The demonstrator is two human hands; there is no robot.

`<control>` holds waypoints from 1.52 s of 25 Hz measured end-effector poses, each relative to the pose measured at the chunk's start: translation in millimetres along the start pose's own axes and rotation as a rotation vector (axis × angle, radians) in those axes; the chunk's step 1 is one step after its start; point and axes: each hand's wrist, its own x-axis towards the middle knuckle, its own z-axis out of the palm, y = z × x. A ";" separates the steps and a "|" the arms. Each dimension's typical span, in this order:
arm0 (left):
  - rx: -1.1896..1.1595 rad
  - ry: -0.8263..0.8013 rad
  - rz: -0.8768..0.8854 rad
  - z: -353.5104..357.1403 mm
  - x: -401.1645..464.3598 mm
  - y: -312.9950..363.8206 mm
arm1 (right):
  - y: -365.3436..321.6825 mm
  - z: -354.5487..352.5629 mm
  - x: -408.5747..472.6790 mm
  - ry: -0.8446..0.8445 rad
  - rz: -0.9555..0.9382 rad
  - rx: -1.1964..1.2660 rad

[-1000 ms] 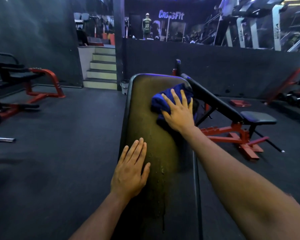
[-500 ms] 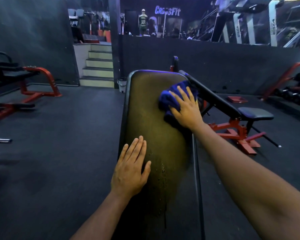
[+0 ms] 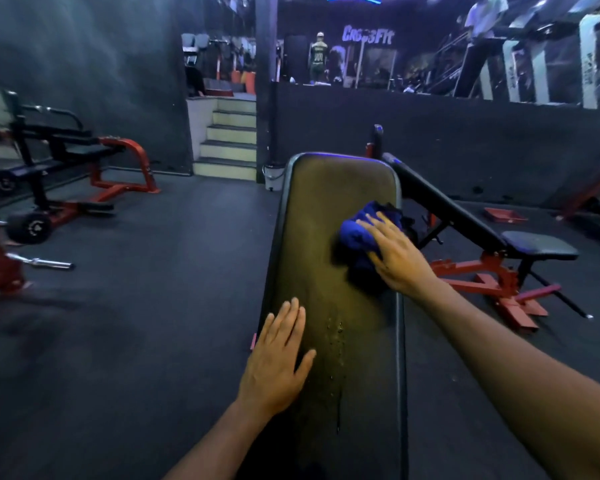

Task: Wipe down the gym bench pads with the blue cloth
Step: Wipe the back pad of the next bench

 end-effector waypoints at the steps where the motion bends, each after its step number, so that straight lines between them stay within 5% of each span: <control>1: 0.027 0.007 0.027 6.2 -18.1 2.1 | -4.8 -0.2 7.4 0.059 -0.022 -0.017; 6: -0.008 0.063 0.069 18.7 -29.1 -3.2 | -50.7 43.1 70.2 -0.146 0.076 -0.176; 9: -0.021 0.087 0.086 23.0 -29.7 -5.8 | -67.6 60.1 90.0 -0.124 0.140 -0.195; 16: -0.022 0.122 0.109 20.4 -29.2 -4.8 | -59.0 62.9 -7.6 -0.223 -0.342 -0.225; 24: -0.010 0.127 0.105 21.0 -30.0 -4.0 | -39.9 49.4 112.4 -0.132 0.019 -0.180; 33: -0.036 0.142 0.108 22.1 -29.5 -4.6 | -47.1 62.4 32.0 -0.259 -0.571 -0.154; 38: -0.024 0.145 0.113 22.9 -30.1 -4.3 | -17.4 42.2 75.5 -0.192 -0.334 -0.172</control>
